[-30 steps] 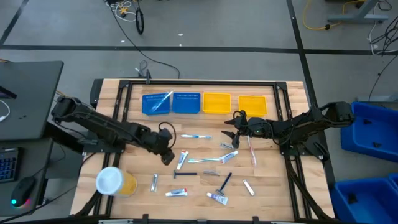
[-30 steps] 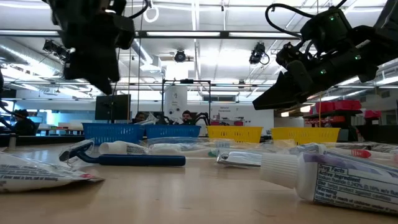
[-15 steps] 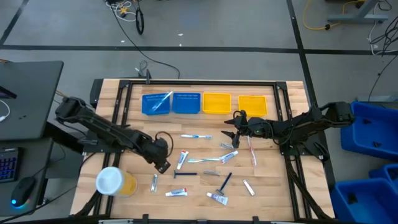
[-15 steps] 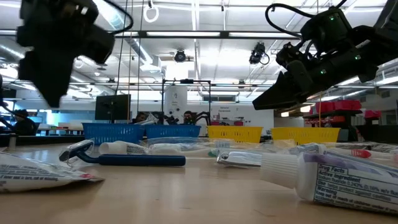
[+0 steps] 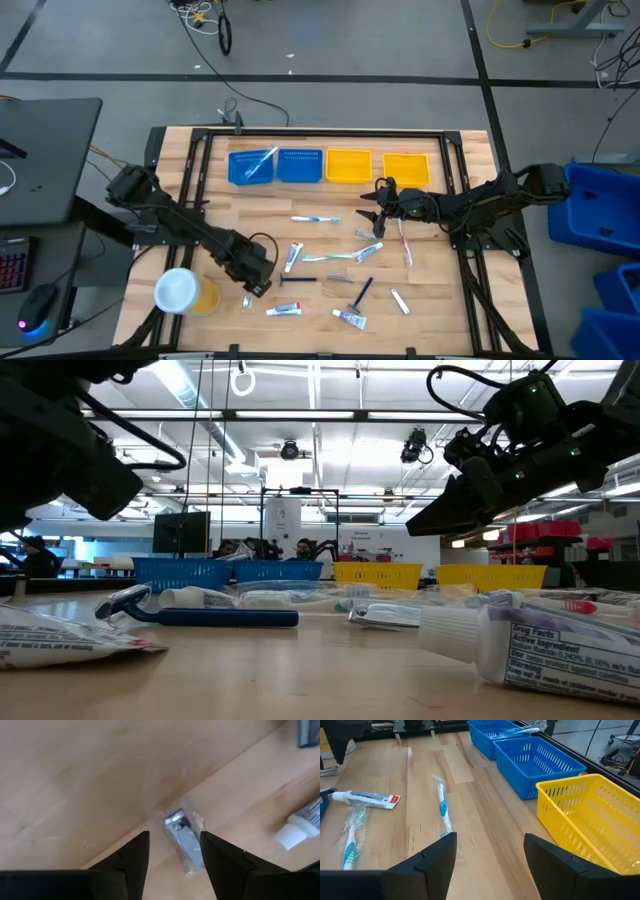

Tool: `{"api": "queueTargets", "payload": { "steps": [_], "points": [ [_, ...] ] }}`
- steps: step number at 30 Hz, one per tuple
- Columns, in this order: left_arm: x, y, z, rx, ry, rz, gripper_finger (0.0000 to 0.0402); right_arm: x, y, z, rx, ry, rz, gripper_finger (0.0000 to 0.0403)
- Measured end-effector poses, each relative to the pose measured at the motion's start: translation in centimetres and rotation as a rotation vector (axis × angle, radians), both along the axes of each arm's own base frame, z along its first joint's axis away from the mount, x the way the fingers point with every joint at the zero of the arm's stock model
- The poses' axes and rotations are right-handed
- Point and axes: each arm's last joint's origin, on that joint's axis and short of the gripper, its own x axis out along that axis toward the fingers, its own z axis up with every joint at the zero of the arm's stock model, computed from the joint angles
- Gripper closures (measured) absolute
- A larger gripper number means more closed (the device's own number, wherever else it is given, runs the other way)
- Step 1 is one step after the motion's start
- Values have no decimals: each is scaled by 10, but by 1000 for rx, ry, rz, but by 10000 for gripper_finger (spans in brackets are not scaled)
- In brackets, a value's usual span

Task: Pick & Place Travel size toiletries
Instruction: Put the silver nail cutter into the right blue bin

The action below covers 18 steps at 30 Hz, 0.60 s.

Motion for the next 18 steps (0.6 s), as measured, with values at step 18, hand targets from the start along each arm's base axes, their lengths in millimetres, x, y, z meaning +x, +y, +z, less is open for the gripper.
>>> {"api": "queueTargets", "payload": {
  "steps": [18],
  "points": [
    [-4,-4,-2,77,-16,75,288,0,0,0,0,0,-1,141]
  ]
}}
